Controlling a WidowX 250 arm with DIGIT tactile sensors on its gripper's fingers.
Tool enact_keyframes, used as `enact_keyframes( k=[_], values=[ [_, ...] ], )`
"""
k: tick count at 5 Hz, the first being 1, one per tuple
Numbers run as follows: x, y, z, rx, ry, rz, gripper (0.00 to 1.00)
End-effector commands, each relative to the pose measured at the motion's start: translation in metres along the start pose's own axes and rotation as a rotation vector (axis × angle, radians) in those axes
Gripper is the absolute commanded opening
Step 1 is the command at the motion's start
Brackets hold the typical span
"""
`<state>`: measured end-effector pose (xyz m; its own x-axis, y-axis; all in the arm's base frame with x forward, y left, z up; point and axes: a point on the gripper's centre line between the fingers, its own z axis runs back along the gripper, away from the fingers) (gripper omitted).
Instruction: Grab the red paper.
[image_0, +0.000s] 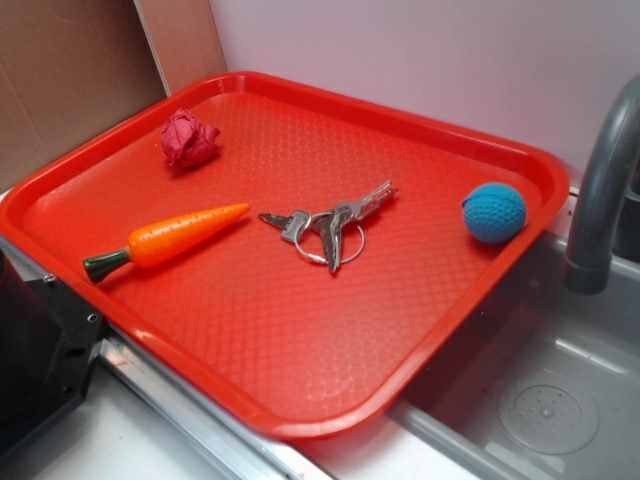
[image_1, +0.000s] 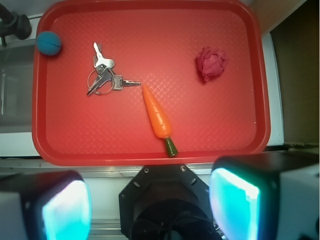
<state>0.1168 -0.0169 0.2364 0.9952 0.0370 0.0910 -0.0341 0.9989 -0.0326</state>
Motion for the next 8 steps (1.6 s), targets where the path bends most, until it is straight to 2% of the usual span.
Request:
enact_keyframes(
  k=[1,2,3,4,5,6,8],
  values=[
    [0.000,0.000,0.000,0.000,0.000,0.000,1.00],
    [0.024,0.036,-0.045,0.004,-0.037,0.148,1.00],
    [0.043,0.067,-0.079,0.026,-0.046,0.235,1.00],
    [0.060,0.084,-0.112,-0.036,-0.063,0.279,1.00],
    [0.074,0.092,-0.146,0.005,-0.009,0.269,1.00],
    [0.077,0.100,-0.168,0.014,0.037,0.273,1.00],
    [0.104,0.108,-0.187,0.059,0.030,0.242,1.00]
  ],
)
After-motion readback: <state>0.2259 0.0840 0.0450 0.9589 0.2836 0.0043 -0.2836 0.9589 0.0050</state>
